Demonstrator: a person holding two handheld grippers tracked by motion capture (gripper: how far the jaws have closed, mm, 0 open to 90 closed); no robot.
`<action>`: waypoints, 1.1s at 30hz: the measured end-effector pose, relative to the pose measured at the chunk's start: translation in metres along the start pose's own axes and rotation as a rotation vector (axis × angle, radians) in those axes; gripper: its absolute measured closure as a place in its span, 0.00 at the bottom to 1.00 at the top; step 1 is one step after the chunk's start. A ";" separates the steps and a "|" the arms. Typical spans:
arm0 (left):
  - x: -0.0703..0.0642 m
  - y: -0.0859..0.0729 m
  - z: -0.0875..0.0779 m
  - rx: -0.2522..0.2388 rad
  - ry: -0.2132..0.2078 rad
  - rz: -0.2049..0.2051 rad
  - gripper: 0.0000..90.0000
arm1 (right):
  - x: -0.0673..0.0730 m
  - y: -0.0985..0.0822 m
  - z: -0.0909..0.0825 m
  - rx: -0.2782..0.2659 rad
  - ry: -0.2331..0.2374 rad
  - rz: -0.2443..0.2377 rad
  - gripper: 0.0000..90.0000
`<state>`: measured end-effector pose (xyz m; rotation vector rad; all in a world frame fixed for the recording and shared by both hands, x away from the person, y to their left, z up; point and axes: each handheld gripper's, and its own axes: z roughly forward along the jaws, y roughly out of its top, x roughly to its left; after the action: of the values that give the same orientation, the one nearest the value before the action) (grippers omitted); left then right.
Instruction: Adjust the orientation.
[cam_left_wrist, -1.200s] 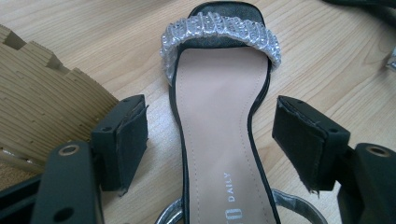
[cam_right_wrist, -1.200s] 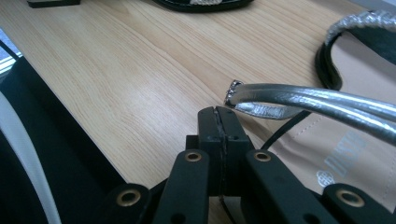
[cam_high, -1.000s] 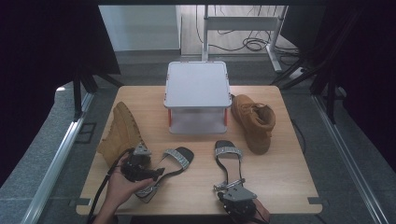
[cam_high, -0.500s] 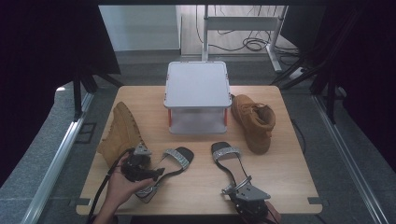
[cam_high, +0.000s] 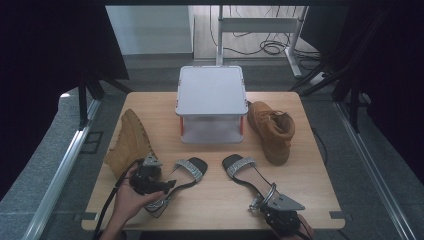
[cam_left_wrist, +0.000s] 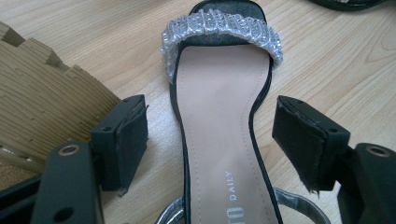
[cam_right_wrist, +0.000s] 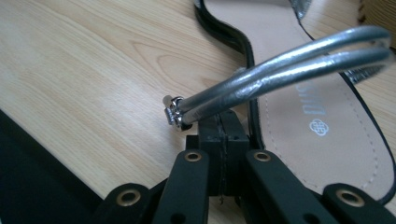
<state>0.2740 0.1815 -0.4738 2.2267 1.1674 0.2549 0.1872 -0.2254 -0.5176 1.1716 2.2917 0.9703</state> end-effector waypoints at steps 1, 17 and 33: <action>0.000 0.000 0.000 0.001 0.000 0.001 0.30 | -0.001 0.000 0.000 0.000 -0.003 0.002 1.00; 0.001 0.000 -0.002 -0.003 0.002 0.003 0.30 | -0.006 0.009 -0.029 -0.052 -0.029 -0.019 1.00; 0.000 0.001 -0.004 -0.005 0.004 0.005 0.30 | -0.019 0.022 -0.046 -0.099 -0.038 -0.005 0.99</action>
<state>0.2726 0.1824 -0.4702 2.2260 1.1617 0.2646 0.1824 -0.2509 -0.4690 1.1337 2.1892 1.0387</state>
